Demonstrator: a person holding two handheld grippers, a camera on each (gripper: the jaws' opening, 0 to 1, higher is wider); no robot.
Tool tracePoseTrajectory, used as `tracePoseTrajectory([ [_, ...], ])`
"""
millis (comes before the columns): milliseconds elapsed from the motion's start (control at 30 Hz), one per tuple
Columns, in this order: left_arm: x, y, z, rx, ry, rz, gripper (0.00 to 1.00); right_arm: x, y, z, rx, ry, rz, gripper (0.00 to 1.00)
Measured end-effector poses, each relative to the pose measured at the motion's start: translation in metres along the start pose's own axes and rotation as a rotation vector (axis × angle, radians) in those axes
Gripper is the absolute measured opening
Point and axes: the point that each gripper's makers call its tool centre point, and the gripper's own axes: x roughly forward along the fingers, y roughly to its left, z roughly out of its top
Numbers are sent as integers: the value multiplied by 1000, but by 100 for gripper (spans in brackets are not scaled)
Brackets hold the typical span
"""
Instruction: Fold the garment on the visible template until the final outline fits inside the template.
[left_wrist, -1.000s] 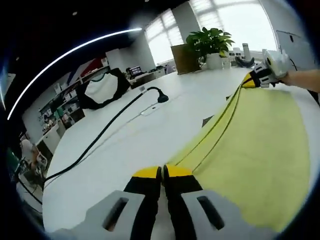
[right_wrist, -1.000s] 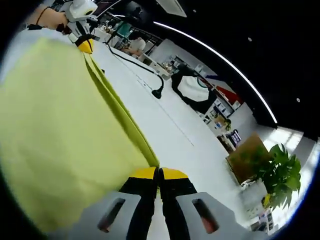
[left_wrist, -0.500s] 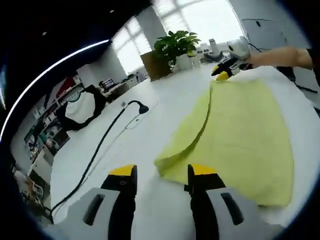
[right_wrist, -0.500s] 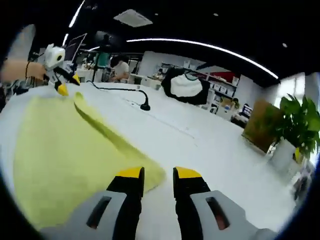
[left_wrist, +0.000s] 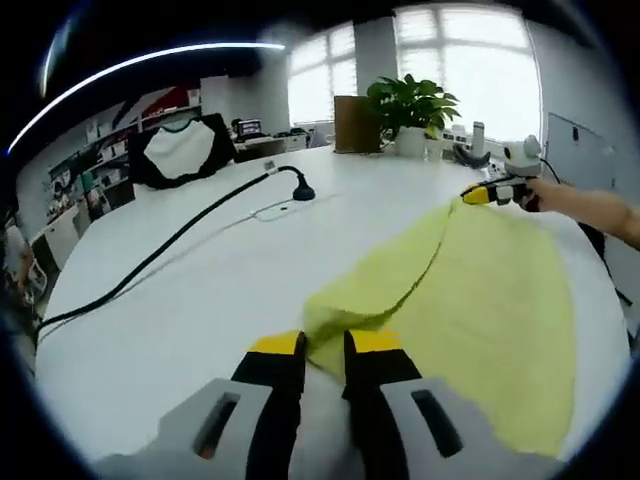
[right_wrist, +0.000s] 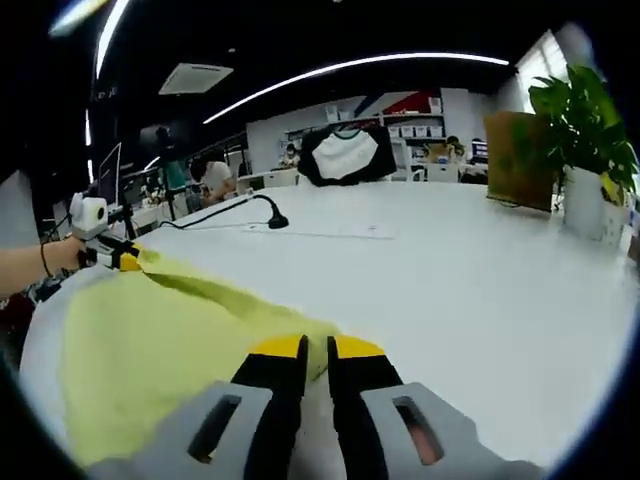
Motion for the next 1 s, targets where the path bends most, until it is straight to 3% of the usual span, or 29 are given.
tracePoseTrajectory([
  [100, -1, 0, 1, -169, -18, 16, 4, 0, -3, 3, 13, -16, -11, 0],
  [133, -1, -3, 3, -188, -38, -6, 4, 0, -6, 3, 93, -17, -20, 0],
  [200, -3, 4, -3, -200, -30, 16, 4, -2, -8, 9, 146, -52, -22, 0],
  [233, -3, 6, -6, -211, -21, 27, 4, -4, -9, 9, 129, -50, -27, 0],
  [333, -5, 11, 1, -330, -106, 56, 4, -9, -12, 8, 97, -51, -52, 0],
  [367, -4, 10, -1, -353, -106, 53, 4, -11, -15, 7, 106, -50, -57, 0],
  [500, 0, 11, -4, -321, -90, 69, 5, -14, -19, 9, 123, -62, -59, 0],
  [567, -1, 14, -4, -380, -94, 90, 5, -14, -23, 7, 105, -57, -67, 0],
  [633, -2, 13, -4, -381, -96, 89, 4, -14, -22, 6, 127, -61, -53, 0],
  [767, -3, 9, -4, -318, -96, 101, 4, -9, -12, 6, 181, -85, 10, 20],
  [800, -3, 8, -5, -319, -96, 101, 3, -8, -11, 4, 187, -77, 8, 20],
  [900, -2, 12, -4, -292, -94, 126, 3, -4, -4, -2, 52, -36, 10, 14],
  [1000, -2, 6, 4, -237, -118, 132, 3, 2, 3, -6, -29, 13, 8, 5],
])
